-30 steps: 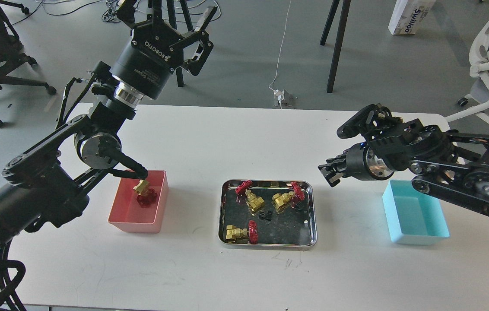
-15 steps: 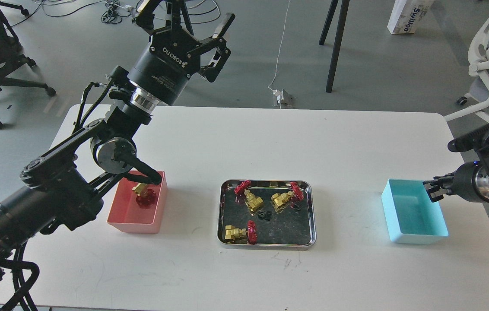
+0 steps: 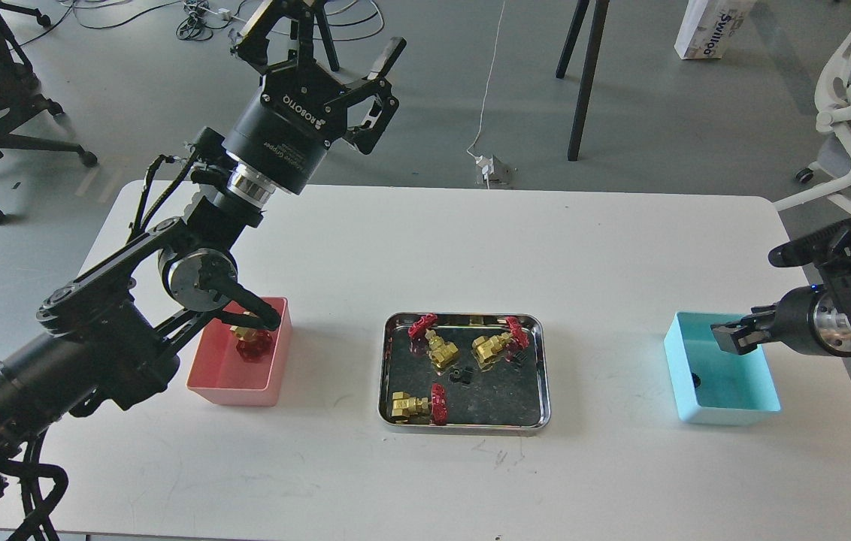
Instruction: Place valve in pink box and gear in blue box
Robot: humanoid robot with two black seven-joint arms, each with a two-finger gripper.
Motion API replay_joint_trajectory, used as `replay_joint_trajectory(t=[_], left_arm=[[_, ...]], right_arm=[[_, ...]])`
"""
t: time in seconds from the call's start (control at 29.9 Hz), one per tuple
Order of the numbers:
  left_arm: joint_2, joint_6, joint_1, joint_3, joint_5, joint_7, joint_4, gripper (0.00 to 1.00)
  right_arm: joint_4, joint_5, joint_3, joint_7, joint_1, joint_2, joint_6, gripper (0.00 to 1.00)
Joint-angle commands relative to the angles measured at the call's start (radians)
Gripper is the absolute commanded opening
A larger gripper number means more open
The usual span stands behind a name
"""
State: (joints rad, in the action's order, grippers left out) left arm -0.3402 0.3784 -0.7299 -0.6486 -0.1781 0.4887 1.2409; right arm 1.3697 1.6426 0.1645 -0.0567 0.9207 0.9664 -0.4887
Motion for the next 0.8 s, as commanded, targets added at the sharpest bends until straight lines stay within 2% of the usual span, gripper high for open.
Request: replay_joint_trajectory(t=[0.0, 0.1, 0.17, 0.23, 0.3, 0.37, 0.47, 0.6, 0.77], left_arm=[[-0.013, 0.002, -0.02, 0.001, -0.001, 0.0, -0.027, 0.79], [-0.039, 0.014, -0.054, 0.009, -0.007, 0.0, -0.055, 0.81], [-0.063, 0.019, -0.121, 0.065, -0.023, 0.0, -0.078, 0.83], [-0.066, 0.022, -0.201, 0.137, -0.021, 0.0, -0.135, 0.84], [-0.06, 0.037, -0.259, 0.19, -0.009, 0.0, -0.216, 0.85], [-0.057, 0.11, -0.273, 0.193, 0.003, 0.0, -0.282, 0.85], [-0.042, 0.11, -0.266, 0.172, 0.087, 0.0, -0.334, 0.86], [-0.019, 0.11, -0.209, 0.158, 0.206, 0.0, -0.428, 0.93], [0.007, 0.11, -0.172, 0.123, 0.215, 0.0, -0.445, 0.95]], right_arm=[[-0.029, -0.186, 0.149, 0.0, -0.002, -0.011, 0.0, 1.0], [-0.13, -0.465, 0.269, 0.009, -0.011, -0.047, 0.0, 1.0], [-0.243, -0.704, 0.328, 0.023, -0.013, -0.128, 0.016, 1.0], [-0.376, -0.949, 0.389, 0.058, -0.008, -0.228, 0.051, 1.0], [-0.481, -1.21, 0.476, 0.092, -0.005, -0.303, 0.035, 1.0], [-0.559, -1.488, 0.547, 0.094, -0.014, -0.343, 0.0, 1.0], [-0.627, -1.742, 0.556, 0.095, -0.028, -0.363, 0.0, 1.0], [-0.643, -1.77, 0.575, 0.103, -0.057, -0.448, 0.0, 1.0], [-0.641, -1.77, 0.576, 0.103, -0.062, -0.466, 0.0, 1.0]])
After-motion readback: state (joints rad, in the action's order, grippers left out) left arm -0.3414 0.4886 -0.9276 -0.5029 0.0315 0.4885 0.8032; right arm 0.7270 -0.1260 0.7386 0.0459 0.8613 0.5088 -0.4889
